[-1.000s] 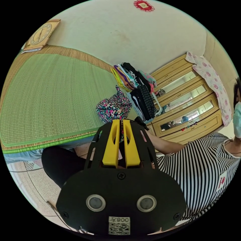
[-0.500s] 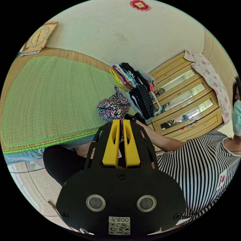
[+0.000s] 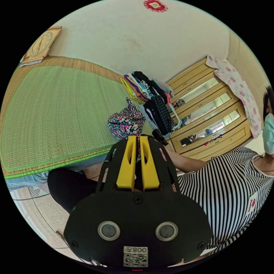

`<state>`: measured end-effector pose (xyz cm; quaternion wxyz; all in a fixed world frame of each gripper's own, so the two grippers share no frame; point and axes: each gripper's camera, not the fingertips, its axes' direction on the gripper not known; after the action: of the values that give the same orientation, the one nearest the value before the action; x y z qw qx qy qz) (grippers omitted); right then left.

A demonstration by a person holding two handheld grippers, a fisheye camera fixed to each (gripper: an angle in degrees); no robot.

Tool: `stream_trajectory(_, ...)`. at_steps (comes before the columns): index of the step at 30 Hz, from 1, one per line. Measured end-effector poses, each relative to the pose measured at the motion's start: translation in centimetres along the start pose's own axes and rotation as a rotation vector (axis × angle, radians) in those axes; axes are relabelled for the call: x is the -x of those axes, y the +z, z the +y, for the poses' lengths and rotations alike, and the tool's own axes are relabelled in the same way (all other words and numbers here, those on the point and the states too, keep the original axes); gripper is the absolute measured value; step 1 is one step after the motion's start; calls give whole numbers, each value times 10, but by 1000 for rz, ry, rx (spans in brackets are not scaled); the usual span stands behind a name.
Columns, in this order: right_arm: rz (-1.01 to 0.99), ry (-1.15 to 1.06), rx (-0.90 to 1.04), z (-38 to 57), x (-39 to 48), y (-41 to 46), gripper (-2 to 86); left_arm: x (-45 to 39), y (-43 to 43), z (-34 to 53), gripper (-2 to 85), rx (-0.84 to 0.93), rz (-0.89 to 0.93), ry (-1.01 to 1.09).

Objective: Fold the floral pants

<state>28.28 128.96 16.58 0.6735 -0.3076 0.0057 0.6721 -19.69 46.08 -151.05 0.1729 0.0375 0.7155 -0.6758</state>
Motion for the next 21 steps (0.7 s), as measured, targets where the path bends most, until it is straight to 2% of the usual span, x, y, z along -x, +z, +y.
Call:
stream_trajectory(6, -70, 58, -35, 5, 0, -6, 62, 4, -4, 1, 22, 2, 4, 7)
stream_trajectory(12, -100, 70, -50, 10, 15, -11, 14, 13, -8, 2, 23, 5, 7, -1)
stream_trajectory(16, -109, 10, -89, 19, 42, -31, 5, 20, -14, 2, 23, 7, -5, -2)
stream_trajectory(21, -205, -132, -233, 34, 95, -81, 1, 35, -25, 1, 22, 17, -8, -3)
